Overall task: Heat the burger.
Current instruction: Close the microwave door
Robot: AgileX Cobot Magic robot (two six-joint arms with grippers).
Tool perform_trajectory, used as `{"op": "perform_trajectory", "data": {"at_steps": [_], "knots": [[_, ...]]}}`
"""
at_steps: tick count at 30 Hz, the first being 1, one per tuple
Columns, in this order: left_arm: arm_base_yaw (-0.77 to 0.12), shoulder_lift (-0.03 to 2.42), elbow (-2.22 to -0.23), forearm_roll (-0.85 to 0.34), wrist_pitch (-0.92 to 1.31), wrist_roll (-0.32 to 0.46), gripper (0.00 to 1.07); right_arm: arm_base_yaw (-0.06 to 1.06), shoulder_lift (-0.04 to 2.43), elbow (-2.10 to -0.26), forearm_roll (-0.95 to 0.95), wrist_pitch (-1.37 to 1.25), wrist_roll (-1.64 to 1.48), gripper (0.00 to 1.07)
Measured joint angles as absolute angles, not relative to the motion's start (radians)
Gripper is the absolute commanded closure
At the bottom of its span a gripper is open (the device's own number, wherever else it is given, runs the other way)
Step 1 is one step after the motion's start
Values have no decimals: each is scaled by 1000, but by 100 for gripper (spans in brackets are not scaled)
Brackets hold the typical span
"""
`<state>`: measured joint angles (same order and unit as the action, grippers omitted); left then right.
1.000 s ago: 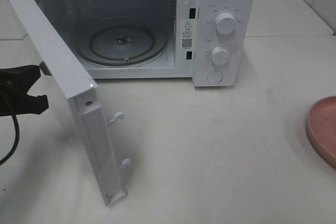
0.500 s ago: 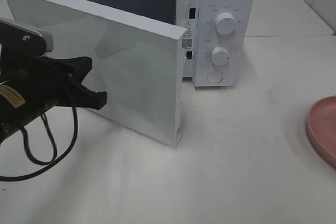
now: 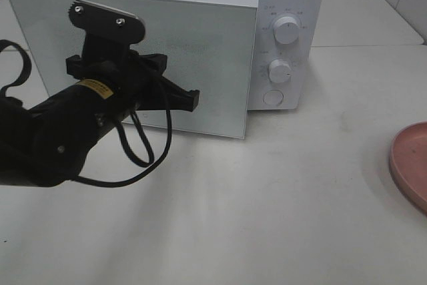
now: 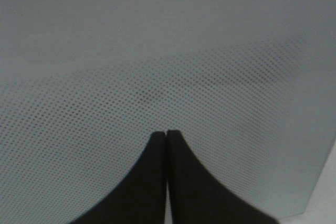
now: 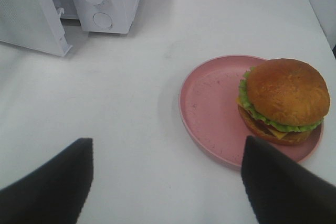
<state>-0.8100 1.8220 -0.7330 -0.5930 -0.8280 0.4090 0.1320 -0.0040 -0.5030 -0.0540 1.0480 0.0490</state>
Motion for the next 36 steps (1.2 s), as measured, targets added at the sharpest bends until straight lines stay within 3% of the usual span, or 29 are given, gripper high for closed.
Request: {"op": "perform_trajectory", "data": {"at_steps": [6,8,11,13,16,24,36], "knots": [[-822,1872,-856,-681,-774,504,106,132,-4,-503,-54,1048,49,32],[-822,1906,-932,-748,-741,568,106,132,-4,-503,-54,1048,49,32],[-822,1915,-952,-771,-733,590,106,132,-4,-503,-54,1048,49,32],[-822,1948,-1017,-859,-731,677,106,132,-4,-503,-54,1048,49,32],[-822,1966,-1054,-915,-723,728,106,132,-4,-503,-54,1048,49,32],[-834,2011,-1137,-946,-648,777,106,132,-4,-503,-54,1048,49,32],[-798,2082,-1244,-945,-523,790,106,132,-4,-503,-54,1048,49,32]]}}
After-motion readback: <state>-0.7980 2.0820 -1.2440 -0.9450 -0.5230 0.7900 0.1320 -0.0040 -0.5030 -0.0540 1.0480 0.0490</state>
